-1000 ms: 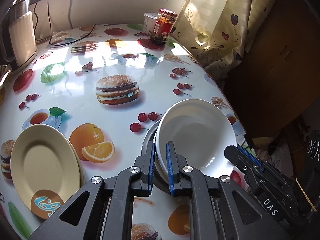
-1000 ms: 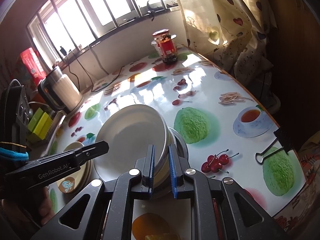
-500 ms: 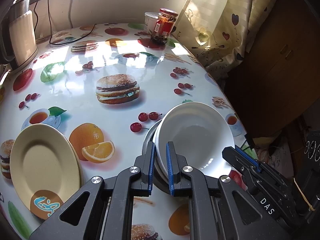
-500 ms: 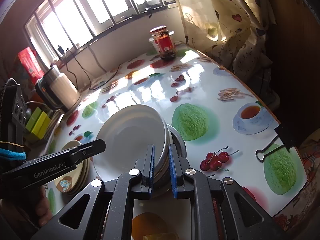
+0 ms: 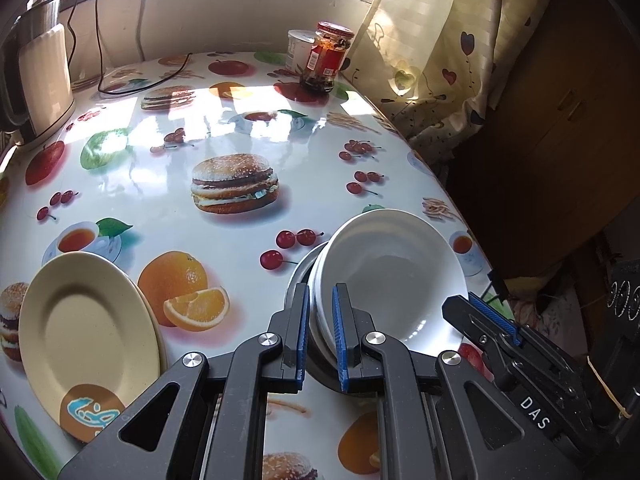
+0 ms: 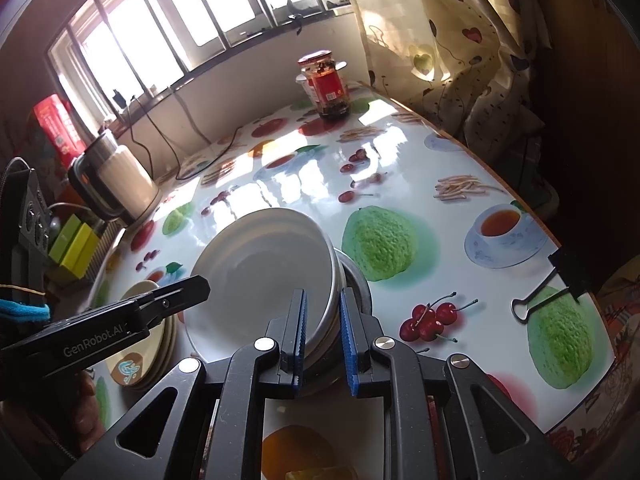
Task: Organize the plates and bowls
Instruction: 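Grip the rim of the nested bowl stack with both grippers and lift, then carry the tilted steel bowl stack toward the beige plates with both grippers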
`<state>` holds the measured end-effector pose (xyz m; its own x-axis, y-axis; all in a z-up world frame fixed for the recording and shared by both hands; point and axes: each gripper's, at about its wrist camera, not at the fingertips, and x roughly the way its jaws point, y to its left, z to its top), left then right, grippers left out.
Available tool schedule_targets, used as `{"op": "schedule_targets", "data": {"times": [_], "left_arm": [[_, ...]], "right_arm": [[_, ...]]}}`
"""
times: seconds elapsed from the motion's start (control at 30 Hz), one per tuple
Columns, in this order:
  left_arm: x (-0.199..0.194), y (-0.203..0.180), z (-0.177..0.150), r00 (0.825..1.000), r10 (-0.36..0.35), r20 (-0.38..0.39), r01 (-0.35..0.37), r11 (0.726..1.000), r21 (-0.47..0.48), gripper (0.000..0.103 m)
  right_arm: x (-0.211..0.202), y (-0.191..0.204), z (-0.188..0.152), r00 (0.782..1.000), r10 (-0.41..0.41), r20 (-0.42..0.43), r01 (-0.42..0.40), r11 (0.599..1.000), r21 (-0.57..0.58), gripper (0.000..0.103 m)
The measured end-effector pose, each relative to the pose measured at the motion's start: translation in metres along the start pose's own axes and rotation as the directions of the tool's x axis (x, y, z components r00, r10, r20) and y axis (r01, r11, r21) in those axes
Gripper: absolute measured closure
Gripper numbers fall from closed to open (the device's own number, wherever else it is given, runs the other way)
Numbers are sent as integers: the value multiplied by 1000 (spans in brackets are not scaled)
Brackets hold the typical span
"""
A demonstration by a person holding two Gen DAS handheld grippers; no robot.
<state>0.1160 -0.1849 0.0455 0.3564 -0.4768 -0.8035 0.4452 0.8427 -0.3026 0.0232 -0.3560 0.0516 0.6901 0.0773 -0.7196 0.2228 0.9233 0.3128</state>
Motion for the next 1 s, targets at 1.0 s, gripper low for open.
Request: {"op": "schedule_targets", "data": {"times": [1.0], "left_arm": [[-9,37,-25,998,-27,53,31,997,-74,87]], "right_arm": [[-26,-43,-2,995,-42,86,37,997,61,61]]}}
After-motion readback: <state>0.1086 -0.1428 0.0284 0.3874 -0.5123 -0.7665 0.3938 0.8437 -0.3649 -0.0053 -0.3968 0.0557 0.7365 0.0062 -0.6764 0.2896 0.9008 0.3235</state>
